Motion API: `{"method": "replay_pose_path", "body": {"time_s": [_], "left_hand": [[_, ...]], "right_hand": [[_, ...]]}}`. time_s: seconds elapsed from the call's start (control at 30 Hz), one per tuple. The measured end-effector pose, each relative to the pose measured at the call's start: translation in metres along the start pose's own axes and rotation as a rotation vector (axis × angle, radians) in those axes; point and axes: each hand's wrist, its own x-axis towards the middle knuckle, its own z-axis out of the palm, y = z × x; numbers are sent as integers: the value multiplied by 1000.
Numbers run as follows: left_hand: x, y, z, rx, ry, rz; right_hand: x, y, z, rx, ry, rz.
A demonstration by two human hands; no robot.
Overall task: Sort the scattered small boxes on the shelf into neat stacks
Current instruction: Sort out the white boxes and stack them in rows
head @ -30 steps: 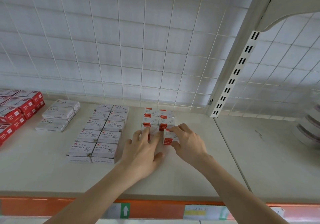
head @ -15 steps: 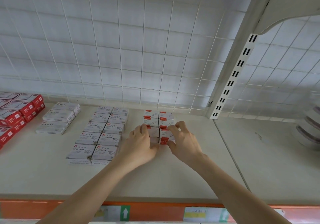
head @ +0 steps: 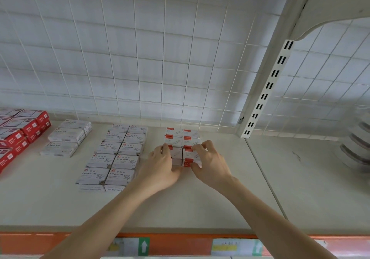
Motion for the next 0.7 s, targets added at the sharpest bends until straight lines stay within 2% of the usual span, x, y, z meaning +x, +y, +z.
{"method": "replay_pose_path", "body": {"time_s": [0.2,0.47,0.7], "left_hand": [[15,-4,0,-119,7,-48],[44,6,-10,-546,86,-158],[40,10,-9,-678,97,-200]], "right_hand": [[6,1,-6,279,58,99],[44,-1,-3,901,26,485],[58,5,16,1035,-6,517]]}}
